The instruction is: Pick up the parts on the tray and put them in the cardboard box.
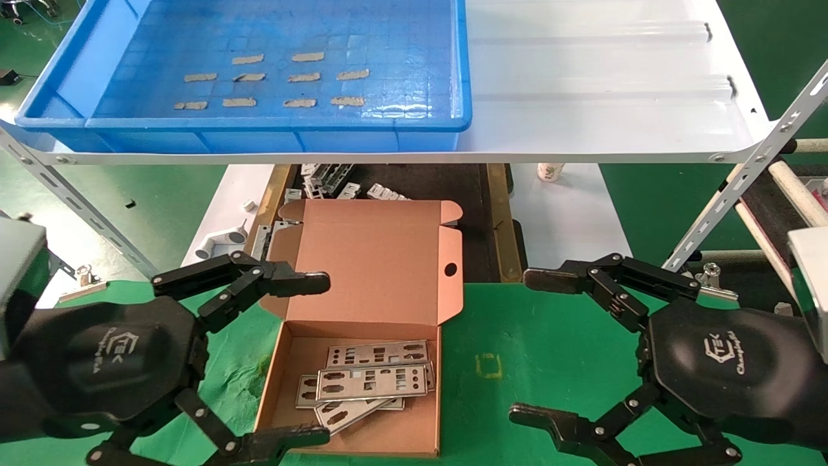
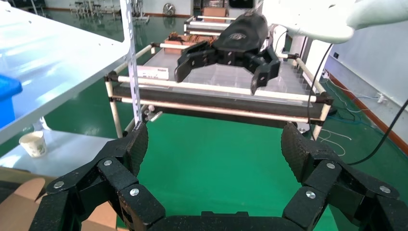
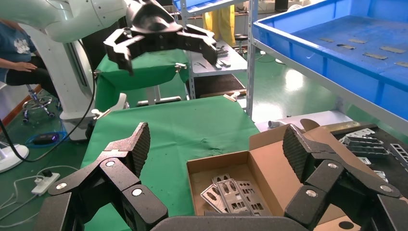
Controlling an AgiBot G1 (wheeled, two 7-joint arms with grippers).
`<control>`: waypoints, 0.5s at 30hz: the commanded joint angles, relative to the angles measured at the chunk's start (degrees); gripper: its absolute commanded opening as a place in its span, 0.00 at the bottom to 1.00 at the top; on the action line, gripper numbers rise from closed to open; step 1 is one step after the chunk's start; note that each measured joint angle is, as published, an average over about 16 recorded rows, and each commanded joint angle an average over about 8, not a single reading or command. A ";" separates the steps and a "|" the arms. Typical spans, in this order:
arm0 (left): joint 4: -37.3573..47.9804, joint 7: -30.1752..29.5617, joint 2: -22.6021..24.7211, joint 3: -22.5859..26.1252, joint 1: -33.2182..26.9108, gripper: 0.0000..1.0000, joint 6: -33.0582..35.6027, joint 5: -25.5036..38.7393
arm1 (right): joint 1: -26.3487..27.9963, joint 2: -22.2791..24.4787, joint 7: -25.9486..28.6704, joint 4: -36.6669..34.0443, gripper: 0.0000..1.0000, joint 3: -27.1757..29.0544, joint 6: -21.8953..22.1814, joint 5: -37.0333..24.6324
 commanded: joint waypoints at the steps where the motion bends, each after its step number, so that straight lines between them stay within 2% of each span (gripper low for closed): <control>1: -0.87 -0.55 -0.46 -0.72 0.56 1.00 0.12 -0.63 | 0.00 0.00 0.00 0.00 1.00 0.00 0.00 0.00; 15: -0.45 -0.35 -0.26 -0.43 0.34 1.00 0.07 -0.36 | -0.01 0.00 0.00 -0.01 1.00 0.00 0.01 0.01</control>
